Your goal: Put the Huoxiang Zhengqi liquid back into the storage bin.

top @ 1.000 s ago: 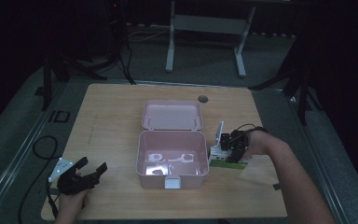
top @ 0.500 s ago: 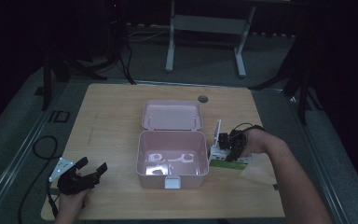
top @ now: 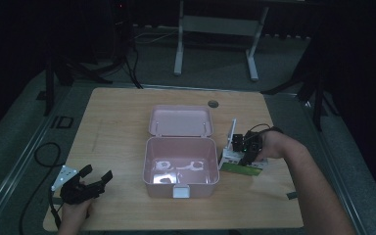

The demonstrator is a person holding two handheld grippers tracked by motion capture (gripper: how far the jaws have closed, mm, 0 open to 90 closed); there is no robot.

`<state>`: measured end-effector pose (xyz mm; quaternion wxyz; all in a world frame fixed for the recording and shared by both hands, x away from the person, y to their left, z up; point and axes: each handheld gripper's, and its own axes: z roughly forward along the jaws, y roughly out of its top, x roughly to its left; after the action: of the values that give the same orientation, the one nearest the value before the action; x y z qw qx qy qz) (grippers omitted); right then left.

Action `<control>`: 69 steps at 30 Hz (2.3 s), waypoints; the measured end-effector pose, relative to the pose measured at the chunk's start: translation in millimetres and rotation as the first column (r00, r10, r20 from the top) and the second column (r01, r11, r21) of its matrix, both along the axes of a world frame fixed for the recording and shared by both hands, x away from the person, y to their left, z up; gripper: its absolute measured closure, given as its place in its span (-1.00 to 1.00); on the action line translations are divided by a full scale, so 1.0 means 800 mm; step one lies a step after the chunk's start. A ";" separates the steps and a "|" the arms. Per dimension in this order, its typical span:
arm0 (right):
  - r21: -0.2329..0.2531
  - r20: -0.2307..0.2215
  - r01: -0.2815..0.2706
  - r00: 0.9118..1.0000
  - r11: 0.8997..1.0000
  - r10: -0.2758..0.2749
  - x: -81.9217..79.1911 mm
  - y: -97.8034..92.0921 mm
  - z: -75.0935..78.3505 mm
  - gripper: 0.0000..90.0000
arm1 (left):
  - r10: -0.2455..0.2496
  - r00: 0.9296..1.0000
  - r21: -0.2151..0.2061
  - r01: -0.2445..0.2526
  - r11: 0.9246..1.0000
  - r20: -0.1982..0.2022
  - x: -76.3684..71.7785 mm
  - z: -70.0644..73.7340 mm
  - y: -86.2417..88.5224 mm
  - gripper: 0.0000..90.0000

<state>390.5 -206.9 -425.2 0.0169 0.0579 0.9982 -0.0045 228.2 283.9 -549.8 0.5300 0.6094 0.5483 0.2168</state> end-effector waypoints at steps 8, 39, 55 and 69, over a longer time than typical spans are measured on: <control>0.028 0.026 0.018 0.999 0.999 -0.019 -0.016 -0.001 0.056 0.37 | -0.001 1.000 -0.003 0.001 1.000 0.001 0.000 0.000 0.000 -0.84; 0.034 0.027 -0.060 0.998 0.998 0.059 -0.064 0.064 0.136 0.37 | 0.004 1.000 -0.007 -0.004 1.000 0.002 0.001 0.000 0.001 -0.84; -0.004 0.034 -0.114 0.993 0.993 0.114 -0.069 0.125 0.134 0.37 | -0.001 1.000 -0.015 0.001 1.000 0.004 0.001 0.000 0.002 -0.84; 0.002 0.037 -0.156 0.987 0.988 0.156 -0.077 0.164 0.134 0.37 | -0.001 1.000 -0.015 0.001 1.000 0.010 0.000 0.001 0.002 -0.84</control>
<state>329.0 -75.5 -318.1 0.0353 -0.0204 0.9992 0.0006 228.1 285.8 -549.0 0.5376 0.6046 0.5468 0.2154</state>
